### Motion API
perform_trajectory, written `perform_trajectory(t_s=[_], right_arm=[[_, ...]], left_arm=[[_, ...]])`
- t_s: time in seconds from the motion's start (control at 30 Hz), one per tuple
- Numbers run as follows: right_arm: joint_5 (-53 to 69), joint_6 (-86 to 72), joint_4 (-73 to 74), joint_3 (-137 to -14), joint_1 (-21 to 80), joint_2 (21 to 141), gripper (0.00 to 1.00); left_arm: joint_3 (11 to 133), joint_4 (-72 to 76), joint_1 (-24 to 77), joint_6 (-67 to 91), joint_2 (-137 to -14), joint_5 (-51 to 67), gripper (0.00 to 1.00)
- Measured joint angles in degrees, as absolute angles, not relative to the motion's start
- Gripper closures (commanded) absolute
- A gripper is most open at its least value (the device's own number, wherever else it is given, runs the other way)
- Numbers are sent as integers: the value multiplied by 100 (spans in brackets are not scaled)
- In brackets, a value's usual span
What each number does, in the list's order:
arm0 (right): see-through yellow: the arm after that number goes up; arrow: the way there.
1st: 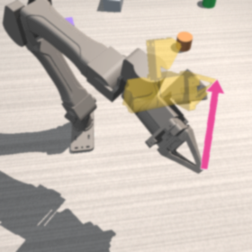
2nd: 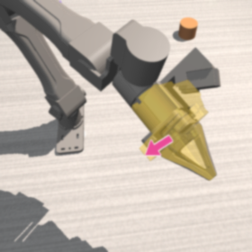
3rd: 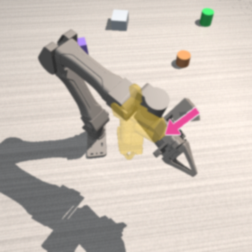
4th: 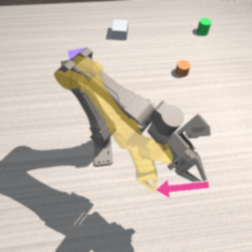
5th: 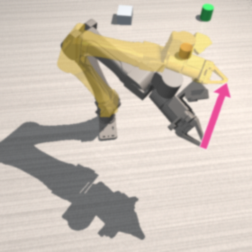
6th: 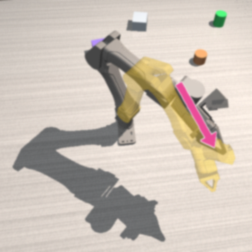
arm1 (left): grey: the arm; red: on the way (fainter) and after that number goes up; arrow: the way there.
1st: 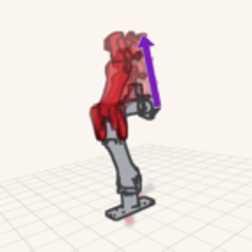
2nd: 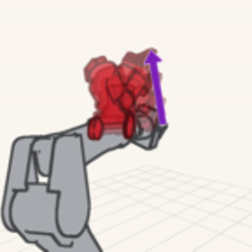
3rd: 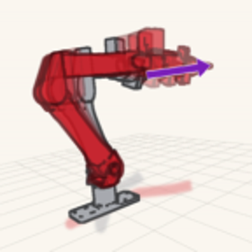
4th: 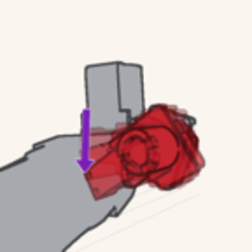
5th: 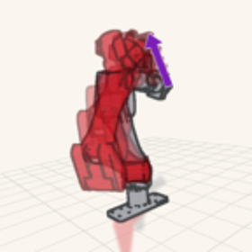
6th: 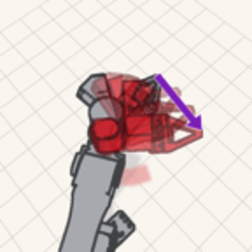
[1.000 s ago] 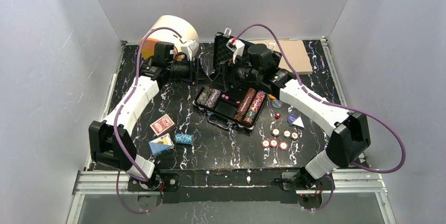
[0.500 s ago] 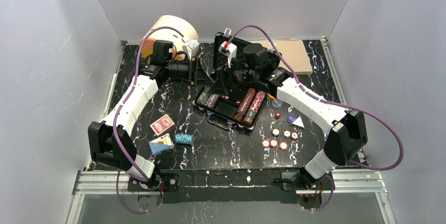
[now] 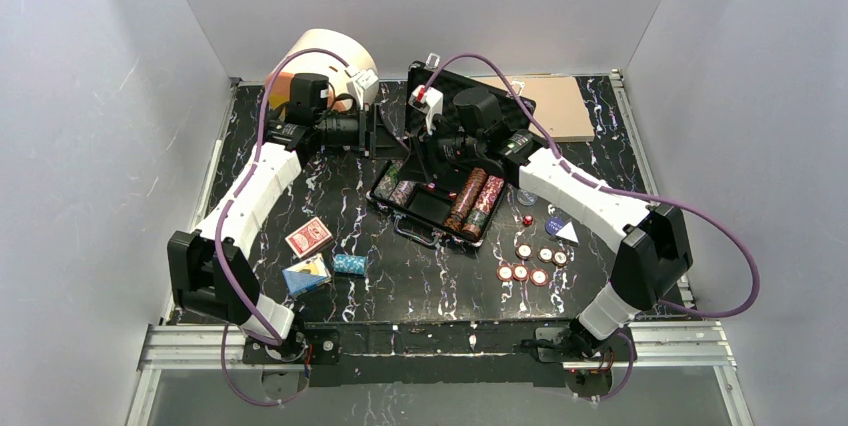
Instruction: Pack up texas hold em set
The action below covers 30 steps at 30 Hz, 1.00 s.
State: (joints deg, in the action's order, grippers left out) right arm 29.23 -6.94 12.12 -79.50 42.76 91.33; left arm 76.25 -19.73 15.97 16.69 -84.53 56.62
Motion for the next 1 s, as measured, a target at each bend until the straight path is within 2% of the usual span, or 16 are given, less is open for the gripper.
perform_trajectory(t_s=[0.17, 0.23, 0.57, 0.77, 1.0], right_arm=[[2753, -624, 1138, -7931, 4272, 9021, 66], [2655, -617, 1107, -7891, 4261, 8936, 68], [2381, -1007, 530, -7489, 4259, 8584, 70], [2399, -1234, 314, -7413, 4294, 8508, 71], [2246, -1708, 82, -7150, 4292, 8403, 71]], left_arm=[[7577, -1553, 1594, 2130, -8451, 5673, 80], [7483, -1223, 1594, 2429, -8442, 5710, 70], [6943, 1063, 1594, 4388, -8195, 5572, 28], [6624, 1778, 1581, 4967, -7881, 5312, 24], [6514, 1402, 1581, 4781, -7590, 4827, 21]])
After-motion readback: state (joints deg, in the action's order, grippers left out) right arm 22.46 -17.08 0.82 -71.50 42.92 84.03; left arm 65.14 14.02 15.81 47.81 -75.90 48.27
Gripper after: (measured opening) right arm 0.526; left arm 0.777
